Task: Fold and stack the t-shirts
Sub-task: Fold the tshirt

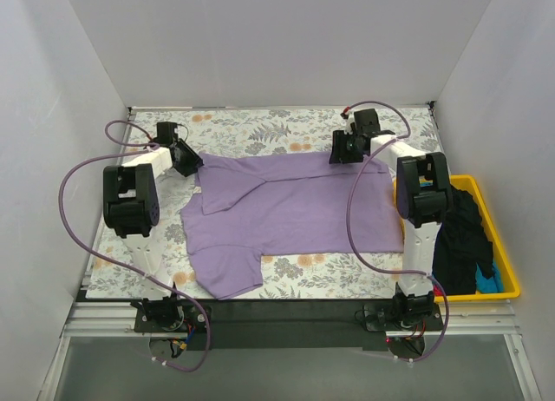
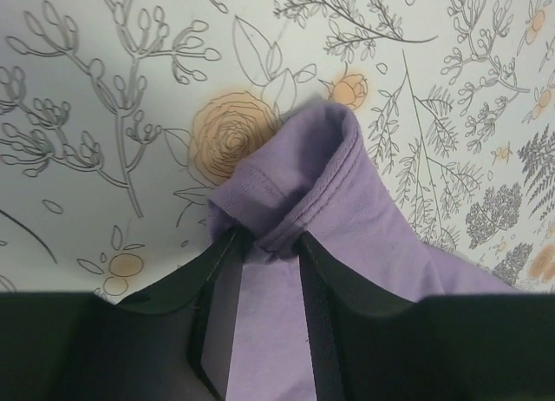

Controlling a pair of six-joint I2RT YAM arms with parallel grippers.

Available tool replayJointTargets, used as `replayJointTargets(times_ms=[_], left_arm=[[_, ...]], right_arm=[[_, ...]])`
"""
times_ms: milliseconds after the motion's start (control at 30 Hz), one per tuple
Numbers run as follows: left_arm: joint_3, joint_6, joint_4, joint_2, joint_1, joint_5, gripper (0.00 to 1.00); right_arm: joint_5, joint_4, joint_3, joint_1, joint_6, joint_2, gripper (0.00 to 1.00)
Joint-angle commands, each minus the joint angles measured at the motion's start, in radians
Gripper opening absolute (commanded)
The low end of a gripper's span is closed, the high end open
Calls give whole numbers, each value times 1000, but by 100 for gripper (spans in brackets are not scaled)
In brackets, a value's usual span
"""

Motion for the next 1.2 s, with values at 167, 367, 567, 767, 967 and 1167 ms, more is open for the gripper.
replayJointTargets(times_ms=[167,367,567,767,967,1167], left_arm=[[-37,61,-53,-124,35,-75,50],[-130,171,-104,-354,-101,-204,64],[-269,304,-171,-484,-382,-417,64],[-284,412,-193,-417,-582,-635,64],[-261,495,-125,-313,-669,-773,64],[-237,521,-89,-227,-686,-807,64]], right_arm=[[-57,21,137,-1,-20,35,61],[-81,26,21,22,-3,-134,62],[-71,41,-206,81,-3,-322,62],[-38,78,-373,176,41,-464,62],[-31,107,-533,226,50,-583,64],[-2,112,-634,226,40,-662,65]])
